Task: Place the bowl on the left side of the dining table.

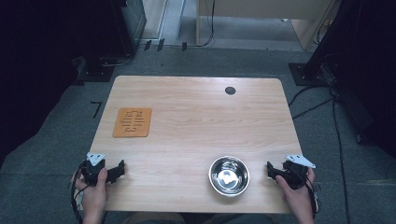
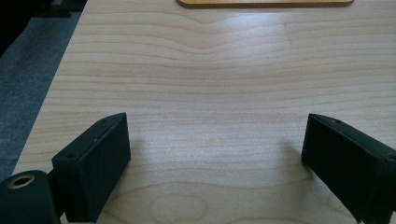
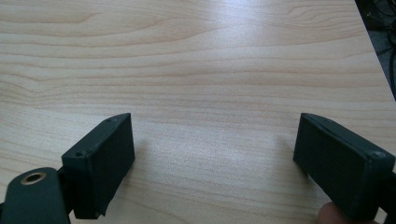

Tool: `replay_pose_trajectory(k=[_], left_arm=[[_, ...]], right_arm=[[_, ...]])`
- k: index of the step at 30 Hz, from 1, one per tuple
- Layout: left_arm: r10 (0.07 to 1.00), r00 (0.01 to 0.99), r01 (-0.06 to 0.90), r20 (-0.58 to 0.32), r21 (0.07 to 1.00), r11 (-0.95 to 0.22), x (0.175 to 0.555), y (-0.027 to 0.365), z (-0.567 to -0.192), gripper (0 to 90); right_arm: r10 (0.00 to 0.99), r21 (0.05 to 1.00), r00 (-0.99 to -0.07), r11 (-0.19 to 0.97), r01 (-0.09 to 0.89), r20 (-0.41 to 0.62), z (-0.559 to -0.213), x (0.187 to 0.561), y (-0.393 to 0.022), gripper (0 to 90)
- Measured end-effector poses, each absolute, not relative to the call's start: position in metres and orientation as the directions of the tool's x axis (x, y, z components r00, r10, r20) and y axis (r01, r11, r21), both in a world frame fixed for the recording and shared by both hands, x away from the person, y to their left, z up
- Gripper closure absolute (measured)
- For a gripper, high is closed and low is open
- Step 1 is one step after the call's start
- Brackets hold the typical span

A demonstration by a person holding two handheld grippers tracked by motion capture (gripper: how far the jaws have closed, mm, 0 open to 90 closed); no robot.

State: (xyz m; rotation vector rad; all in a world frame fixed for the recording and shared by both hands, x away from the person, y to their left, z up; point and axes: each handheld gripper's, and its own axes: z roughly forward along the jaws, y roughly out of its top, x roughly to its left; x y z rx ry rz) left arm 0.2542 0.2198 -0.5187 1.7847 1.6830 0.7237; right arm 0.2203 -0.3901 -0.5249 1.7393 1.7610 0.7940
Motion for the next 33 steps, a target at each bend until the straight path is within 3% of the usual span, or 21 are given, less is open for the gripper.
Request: replay_pose_trajectory(k=[20, 23, 33], left_arm=[[0.999, 0.053, 0.690, 0.000, 0.723, -0.037, 0.255, 0.219, -0.518, 7.8], [1.000, 0.028, 0.696, 0.010, 0.718, -0.027, 0.256, 0.220, -0.517, 4.5], [0.998, 0.048, 0.660, -0.037, 0.752, -0.004, 0.252, 0.207, -0.507, 4.4]], right_arm=[[0.999, 0.729, -0.025, -0.004, 0.684, 0.029, -0.525, 0.220, -0.390, 11.8], [0.999, 0.730, -0.025, -0.004, 0.684, 0.030, -0.525, 0.220, -0.390, 11.8], [0.999, 0.730, -0.025, -0.005, 0.684, 0.030, -0.525, 0.220, -0.390, 11.8]])
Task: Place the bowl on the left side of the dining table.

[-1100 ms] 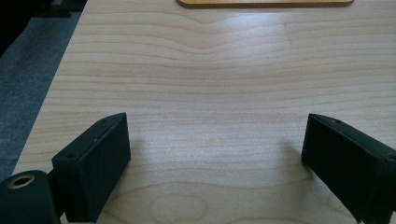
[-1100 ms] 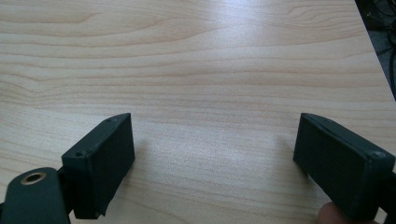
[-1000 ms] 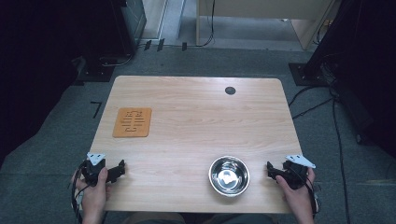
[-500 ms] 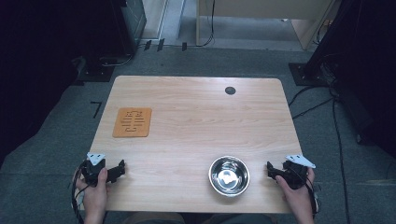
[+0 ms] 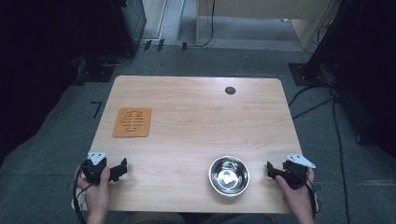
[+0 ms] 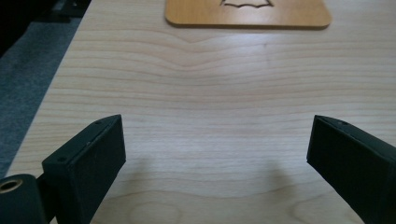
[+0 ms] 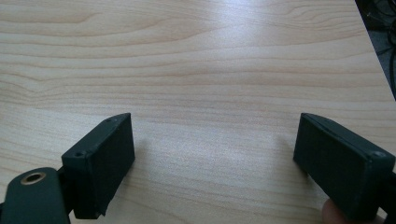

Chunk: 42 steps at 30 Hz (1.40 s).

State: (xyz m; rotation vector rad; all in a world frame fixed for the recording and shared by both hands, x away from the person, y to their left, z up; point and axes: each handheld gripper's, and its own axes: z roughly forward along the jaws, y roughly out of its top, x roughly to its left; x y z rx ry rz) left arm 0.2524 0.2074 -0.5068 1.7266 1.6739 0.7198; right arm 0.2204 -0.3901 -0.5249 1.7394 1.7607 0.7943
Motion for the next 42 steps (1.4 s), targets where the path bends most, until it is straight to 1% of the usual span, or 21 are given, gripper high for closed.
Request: replay_pose_trajectory(k=[9, 13, 22, 33, 42], left_arm=[[0.998, 0.053, 0.599, -0.045, 0.801, 0.004, 0.245, 0.200, -0.486, 4.4], [0.995, 0.070, 0.594, -0.069, 0.805, 0.014, 0.244, 0.197, -0.481, 4.4], [0.991, 0.103, 0.561, -0.091, 0.828, 0.018, 0.240, 0.185, -0.468, 4.5], [0.978, 0.174, 0.538, -0.115, 0.843, 0.003, 0.237, 0.166, -0.456, 4.5], [0.967, 0.228, 0.539, -0.117, 0.842, -0.026, 0.237, 0.150, -0.454, 4.6]], right_arm=[[0.999, 0.730, -0.025, -0.005, 0.684, 0.030, -0.525, 0.220, -0.390, 11.8], [0.999, 0.730, -0.027, -0.004, 0.683, 0.030, -0.525, 0.221, -0.390, 11.8], [0.999, 0.730, -0.027, -0.004, 0.684, 0.031, -0.525, 0.221, -0.390, 11.8], [0.999, 0.730, -0.026, -0.005, 0.684, 0.031, -0.525, 0.221, -0.390, 11.8], [0.999, 0.730, -0.027, -0.004, 0.684, 0.031, -0.525, 0.221, -0.390, 11.8]])
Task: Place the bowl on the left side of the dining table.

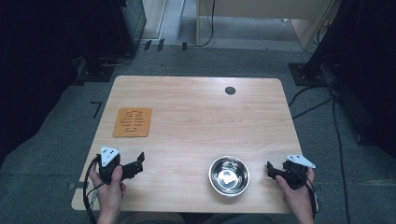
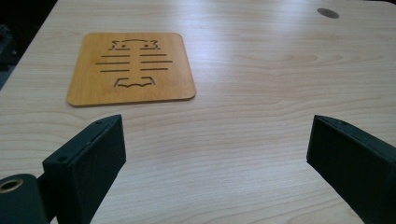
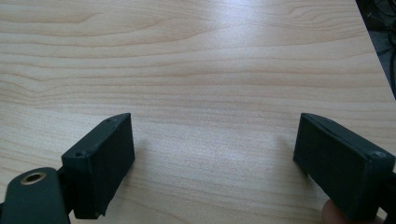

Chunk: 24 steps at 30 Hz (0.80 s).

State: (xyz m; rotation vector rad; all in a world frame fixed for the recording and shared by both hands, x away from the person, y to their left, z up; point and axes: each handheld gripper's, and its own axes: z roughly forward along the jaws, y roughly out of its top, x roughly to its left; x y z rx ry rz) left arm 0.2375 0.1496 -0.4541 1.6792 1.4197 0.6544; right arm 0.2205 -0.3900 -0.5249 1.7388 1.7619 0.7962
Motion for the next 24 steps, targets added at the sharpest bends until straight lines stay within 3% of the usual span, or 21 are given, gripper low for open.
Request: replay_pose_trajectory(k=[24], left_arm=[[0.939, 0.325, 0.514, -0.109, 0.854, -0.079, 0.237, 0.104, -0.451, 6.6]], right_arm=[[0.999, 0.730, -0.028, -0.004, 0.684, 0.032, -0.525, 0.221, -0.390, 11.8]])
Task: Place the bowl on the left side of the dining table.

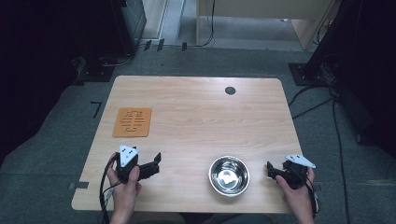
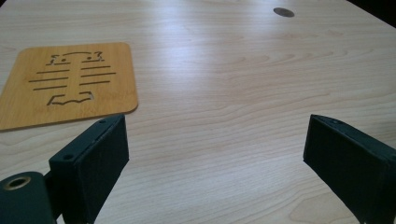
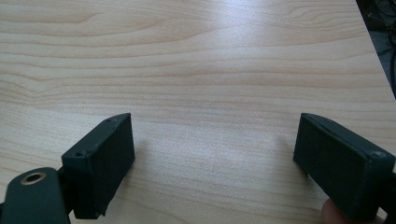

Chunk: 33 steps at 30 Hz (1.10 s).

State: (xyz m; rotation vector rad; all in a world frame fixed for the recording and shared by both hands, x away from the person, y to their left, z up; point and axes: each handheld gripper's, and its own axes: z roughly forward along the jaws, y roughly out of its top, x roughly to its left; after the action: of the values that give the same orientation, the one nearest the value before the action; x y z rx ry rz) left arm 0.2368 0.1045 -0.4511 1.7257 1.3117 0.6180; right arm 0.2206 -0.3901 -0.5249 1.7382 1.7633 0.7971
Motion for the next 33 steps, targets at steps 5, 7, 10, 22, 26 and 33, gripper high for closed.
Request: replay_pose_trajectory(k=[5, 7, 10, 22, 26, 33], left_arm=[[0.928, 0.354, 0.526, -0.118, 0.846, -0.093, 0.238, 0.095, -0.451, 6.6], [0.924, 0.364, 0.526, -0.120, 0.845, -0.097, 0.238, 0.089, -0.451, 6.6], [0.916, 0.381, 0.524, -0.122, 0.845, -0.105, 0.239, 0.081, -0.451, 6.6], [0.898, 0.422, 0.524, -0.129, 0.842, -0.125, 0.239, 0.058, -0.453, 6.6], [0.892, 0.430, 0.528, -0.138, 0.840, -0.124, 0.239, 0.052, -0.454, 6.6], [0.885, 0.443, 0.530, -0.142, 0.838, -0.130, 0.239, 0.040, -0.457, 6.6]], right_arm=[[0.999, 0.730, -0.028, -0.004, 0.684, 0.032, -0.525, 0.221, -0.390, 11.8], [0.999, 0.730, -0.028, -0.004, 0.684, 0.032, -0.525, 0.221, -0.390, 11.8], [0.999, 0.730, -0.028, -0.004, 0.684, 0.032, -0.525, 0.221, -0.390, 11.8], [0.999, 0.730, -0.028, -0.004, 0.684, 0.031, -0.525, 0.221, -0.390, 11.8], [0.999, 0.730, -0.028, -0.004, 0.684, 0.032, -0.525, 0.221, -0.390, 11.7], [0.999, 0.730, -0.028, -0.004, 0.684, 0.032, -0.525, 0.221, -0.390, 11.8]])
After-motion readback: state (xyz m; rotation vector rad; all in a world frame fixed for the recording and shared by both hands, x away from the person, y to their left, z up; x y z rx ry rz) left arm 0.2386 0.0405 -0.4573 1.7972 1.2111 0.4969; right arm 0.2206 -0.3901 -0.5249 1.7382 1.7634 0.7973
